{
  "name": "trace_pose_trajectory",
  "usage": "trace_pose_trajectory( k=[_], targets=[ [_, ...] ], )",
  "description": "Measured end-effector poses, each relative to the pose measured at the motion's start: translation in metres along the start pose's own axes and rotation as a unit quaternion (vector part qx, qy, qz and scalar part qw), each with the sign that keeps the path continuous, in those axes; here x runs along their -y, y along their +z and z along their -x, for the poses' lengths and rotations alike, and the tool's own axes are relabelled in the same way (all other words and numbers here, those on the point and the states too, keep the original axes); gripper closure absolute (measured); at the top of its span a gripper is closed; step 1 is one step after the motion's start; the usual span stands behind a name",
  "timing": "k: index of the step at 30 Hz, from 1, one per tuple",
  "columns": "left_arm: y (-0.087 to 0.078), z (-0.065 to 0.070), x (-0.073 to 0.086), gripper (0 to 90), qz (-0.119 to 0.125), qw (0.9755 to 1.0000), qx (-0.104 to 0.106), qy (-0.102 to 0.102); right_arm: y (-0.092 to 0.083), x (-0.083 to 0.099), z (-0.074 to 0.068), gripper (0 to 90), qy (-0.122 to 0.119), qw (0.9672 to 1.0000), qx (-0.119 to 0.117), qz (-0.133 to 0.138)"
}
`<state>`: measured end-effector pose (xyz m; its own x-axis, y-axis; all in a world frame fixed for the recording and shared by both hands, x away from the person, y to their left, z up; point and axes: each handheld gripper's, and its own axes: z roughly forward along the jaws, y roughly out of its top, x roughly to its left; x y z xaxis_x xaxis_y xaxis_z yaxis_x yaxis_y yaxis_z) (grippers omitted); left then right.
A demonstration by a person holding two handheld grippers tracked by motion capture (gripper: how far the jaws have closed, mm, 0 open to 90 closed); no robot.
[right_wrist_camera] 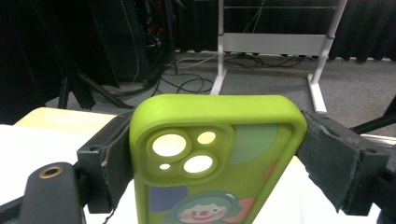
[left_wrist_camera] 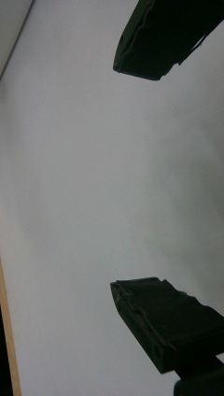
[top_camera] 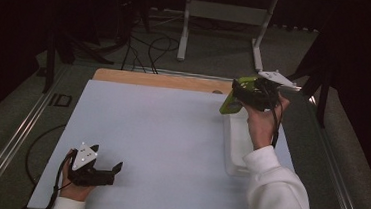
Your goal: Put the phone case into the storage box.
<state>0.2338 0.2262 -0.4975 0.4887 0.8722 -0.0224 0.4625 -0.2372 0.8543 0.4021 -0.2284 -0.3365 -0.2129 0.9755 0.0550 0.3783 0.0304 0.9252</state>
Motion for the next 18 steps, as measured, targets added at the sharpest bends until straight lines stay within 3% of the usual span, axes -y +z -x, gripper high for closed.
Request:
trace_pose_trajectory(
  k=[18],
  targets=[
    [-0.003, 0.004, 0.0, 0.0, 0.037, 0.9986, 0.025, 0.027, 0.003, -0.004, 0.013, 16.3, -0.003, 0.9995, 0.031, -0.001]
  ],
)
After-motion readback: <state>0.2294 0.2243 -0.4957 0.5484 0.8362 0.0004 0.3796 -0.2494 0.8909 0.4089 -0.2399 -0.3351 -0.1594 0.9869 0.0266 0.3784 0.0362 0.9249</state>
